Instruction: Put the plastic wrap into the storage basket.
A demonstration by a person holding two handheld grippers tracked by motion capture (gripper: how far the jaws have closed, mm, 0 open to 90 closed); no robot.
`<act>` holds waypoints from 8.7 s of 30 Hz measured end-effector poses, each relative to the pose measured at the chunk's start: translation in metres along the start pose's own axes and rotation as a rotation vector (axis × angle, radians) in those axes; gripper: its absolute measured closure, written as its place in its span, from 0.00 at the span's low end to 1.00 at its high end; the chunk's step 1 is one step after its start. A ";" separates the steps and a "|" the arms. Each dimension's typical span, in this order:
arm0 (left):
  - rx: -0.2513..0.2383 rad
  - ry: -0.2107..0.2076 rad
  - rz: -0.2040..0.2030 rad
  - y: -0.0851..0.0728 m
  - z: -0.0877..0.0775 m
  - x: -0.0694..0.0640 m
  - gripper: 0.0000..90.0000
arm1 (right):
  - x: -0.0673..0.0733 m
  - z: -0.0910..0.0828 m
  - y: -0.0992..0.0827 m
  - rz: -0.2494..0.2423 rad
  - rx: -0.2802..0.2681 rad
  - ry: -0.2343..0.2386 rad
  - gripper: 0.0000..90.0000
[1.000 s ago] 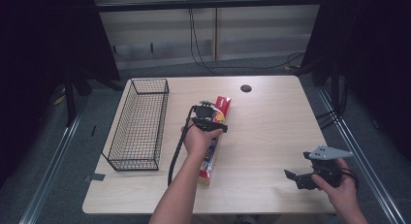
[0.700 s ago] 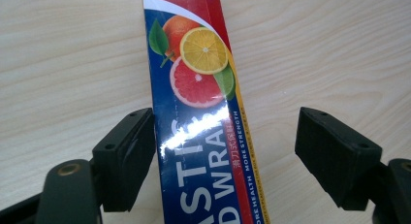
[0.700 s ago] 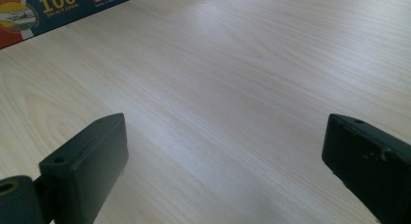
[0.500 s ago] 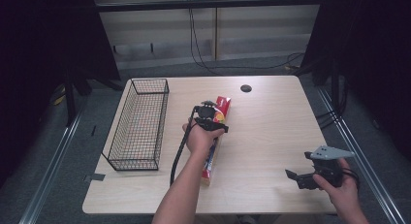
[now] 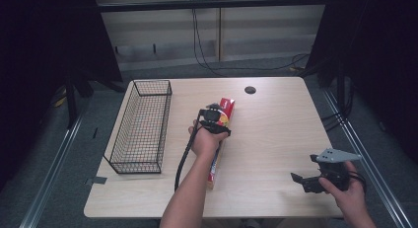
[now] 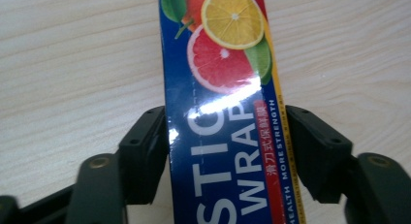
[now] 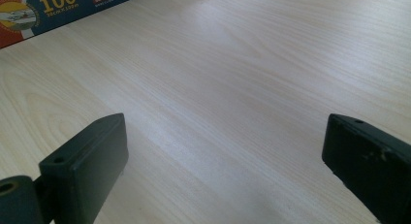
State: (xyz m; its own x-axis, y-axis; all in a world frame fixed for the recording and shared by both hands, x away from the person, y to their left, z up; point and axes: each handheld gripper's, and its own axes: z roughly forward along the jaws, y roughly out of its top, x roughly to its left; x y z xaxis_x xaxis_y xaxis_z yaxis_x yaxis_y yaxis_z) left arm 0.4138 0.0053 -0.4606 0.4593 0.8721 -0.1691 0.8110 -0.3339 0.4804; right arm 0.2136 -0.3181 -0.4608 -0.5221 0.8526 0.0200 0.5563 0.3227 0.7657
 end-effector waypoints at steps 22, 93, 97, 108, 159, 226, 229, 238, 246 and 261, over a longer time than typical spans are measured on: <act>0.208 0.068 -0.051 0.019 -0.008 -0.013 0.49 | -0.003 -0.002 0.000 0.004 0.003 0.000 0.03; 0.186 0.097 -0.205 0.038 -0.105 0.043 0.49 | 0.001 0.004 0.003 -0.007 0.001 0.013 0.03; 0.183 0.090 -0.222 0.038 -0.109 0.046 0.49 | 0.002 0.005 0.002 -0.006 0.005 0.010 0.03; 0.184 0.099 -0.243 0.038 -0.122 0.056 0.49 | 0.002 0.005 0.003 -0.005 0.005 0.009 0.03; 0.162 0.140 -0.336 0.038 -0.157 0.091 0.49 | 0.003 0.007 0.003 -0.016 0.013 0.009 0.03; 0.151 0.216 -0.434 0.020 -0.180 0.164 0.49 | 0.003 0.008 0.003 -0.015 0.013 0.017 0.03; 0.161 0.223 -0.432 0.018 -0.179 0.169 0.49 | 0.003 0.008 0.002 -0.015 0.013 0.017 0.03; 0.166 0.229 -0.429 0.015 -0.176 0.176 0.49 | 0.004 0.009 0.003 -0.016 0.016 0.017 0.03; 0.173 0.226 -0.428 0.015 -0.169 0.179 0.49 | 0.005 0.010 0.002 -0.019 0.020 0.019 0.03; 0.193 0.228 -0.421 0.012 -0.161 0.185 0.49 | 0.005 0.011 0.002 -0.029 0.023 0.022 0.03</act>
State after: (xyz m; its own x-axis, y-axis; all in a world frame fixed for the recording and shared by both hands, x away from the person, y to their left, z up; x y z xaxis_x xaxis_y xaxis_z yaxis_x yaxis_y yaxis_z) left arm 0.4500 0.2202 -0.3475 0.0053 0.9938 -0.1114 0.9705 0.0218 0.2402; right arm 0.2190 -0.3084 -0.4661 -0.5521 0.8337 0.0118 0.5551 0.3570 0.7512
